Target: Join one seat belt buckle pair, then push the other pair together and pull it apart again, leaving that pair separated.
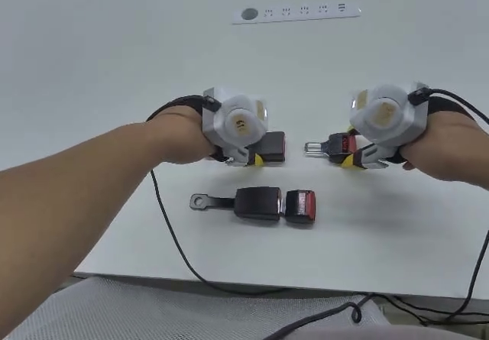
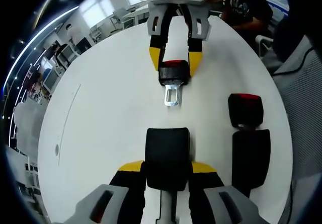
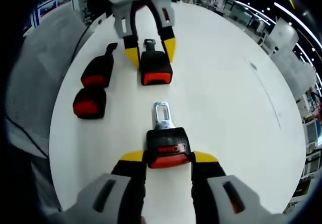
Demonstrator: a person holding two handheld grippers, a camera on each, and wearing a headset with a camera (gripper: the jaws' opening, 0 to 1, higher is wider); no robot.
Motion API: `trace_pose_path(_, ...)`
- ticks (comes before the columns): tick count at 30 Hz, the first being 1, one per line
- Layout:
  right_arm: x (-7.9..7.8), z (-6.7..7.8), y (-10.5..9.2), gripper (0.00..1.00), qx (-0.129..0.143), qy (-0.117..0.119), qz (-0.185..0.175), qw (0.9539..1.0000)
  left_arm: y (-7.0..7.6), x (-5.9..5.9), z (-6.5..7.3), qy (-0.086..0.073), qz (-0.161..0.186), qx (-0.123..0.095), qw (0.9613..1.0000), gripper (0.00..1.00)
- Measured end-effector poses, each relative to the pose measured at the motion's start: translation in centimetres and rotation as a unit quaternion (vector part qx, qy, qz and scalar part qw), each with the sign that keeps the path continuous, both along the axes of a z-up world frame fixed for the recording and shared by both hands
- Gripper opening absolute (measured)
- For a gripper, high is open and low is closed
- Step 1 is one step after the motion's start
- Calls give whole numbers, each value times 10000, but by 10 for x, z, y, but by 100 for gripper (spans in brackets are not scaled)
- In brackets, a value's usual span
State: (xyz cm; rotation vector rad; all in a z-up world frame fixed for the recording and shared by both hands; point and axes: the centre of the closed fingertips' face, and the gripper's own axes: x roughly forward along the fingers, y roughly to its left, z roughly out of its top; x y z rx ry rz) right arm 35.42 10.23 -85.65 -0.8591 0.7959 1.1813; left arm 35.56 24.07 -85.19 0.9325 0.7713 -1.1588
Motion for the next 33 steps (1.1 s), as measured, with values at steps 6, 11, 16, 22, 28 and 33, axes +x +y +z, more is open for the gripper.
trace_pose_path(6, -3, 0, -20, 34, -21, 35, -48, 10000, -1, -2, 2, 11, 2, 9, 10000, 33)
trace_pose_path(11, -5, -1, -28, 34, 25, 155, -138, 9998, -2, -2, 3, 20, 22, 7, 10000, 33)
trace_pose_path(16, -5, -1, -27, 35, -36, 151, -33, 9999, -2, -2, 3, 65, 19, 11, 10000, 34)
trace_pose_path(22, -5, -1, -25, 36, -125, 164, 36, 9998, -3, -1, 2, 100, -52, 3, 9999, 34)
trace_pose_path(28, 1, 1, -28, 42, -215, 77, -1, 9997, -2, 0, 2, -58, -196, 66, 9998, 34)
trace_pose_path(33, 1, 7, -31, 47, -134, -93, -236, 9996, 7, 5, 12, -151, -24, -85, 9998, 36)
